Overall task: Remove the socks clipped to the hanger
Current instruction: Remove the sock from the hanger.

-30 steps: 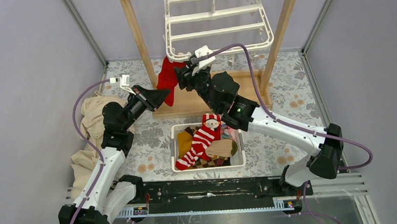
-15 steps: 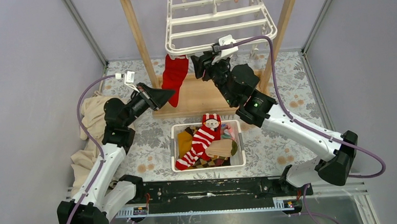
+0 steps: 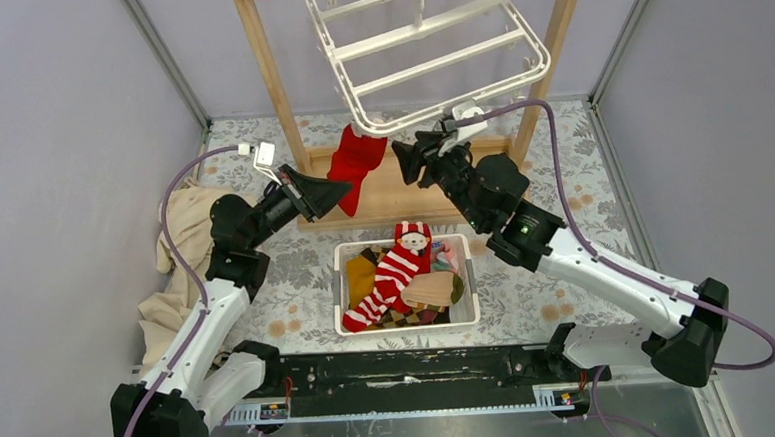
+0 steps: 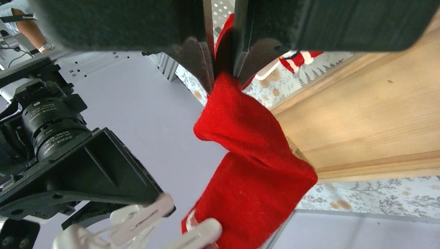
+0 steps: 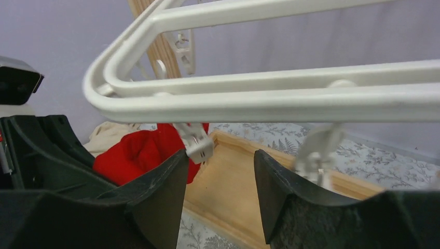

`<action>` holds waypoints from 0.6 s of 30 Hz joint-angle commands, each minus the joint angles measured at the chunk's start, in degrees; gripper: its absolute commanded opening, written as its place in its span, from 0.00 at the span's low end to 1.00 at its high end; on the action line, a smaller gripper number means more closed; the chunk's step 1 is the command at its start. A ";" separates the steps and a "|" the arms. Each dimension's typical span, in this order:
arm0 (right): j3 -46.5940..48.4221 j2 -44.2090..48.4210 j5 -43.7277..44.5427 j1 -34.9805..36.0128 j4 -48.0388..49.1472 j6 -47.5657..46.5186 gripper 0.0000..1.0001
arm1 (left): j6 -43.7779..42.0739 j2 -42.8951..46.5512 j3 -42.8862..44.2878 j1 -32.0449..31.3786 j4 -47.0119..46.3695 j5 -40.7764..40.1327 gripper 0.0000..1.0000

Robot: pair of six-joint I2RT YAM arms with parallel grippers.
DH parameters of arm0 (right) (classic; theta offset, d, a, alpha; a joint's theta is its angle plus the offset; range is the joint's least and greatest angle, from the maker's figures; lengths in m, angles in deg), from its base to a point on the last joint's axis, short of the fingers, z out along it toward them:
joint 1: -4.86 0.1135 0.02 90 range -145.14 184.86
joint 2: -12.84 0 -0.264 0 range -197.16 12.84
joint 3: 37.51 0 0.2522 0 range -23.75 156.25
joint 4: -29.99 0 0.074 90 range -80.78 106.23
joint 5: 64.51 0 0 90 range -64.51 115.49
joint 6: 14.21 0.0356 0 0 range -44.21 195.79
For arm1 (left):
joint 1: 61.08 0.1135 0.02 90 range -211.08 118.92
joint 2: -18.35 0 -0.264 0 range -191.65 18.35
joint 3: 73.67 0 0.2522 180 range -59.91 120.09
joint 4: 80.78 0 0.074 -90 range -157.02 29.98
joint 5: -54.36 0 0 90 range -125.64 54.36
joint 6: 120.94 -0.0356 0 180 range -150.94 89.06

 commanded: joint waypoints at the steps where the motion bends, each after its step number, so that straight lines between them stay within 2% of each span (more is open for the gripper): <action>1: -5.19 6.33 -2.87 -0.33 -0.20 3.83 0.57 | 1.68 -0.01 -2.68 -0.22 -7.28 2.57 0.21; 5: -7.96 9.20 -5.54 1.11 -0.78 3.52 0.57 | 2.06 -0.04 -4.52 0.04 -9.23 3.06 0.22; 11: -9.70 10.95 -1.73 6.74 -1.09 -0.57 0.58 | 5.66 -2.63 -6.73 1.64 -16.90 6.48 0.23; 18: -12.35 16.13 -2.28 7.34 -0.69 0.58 0.66 | 6.86 -5.24 -4.23 1.84 -19.37 8.91 0.23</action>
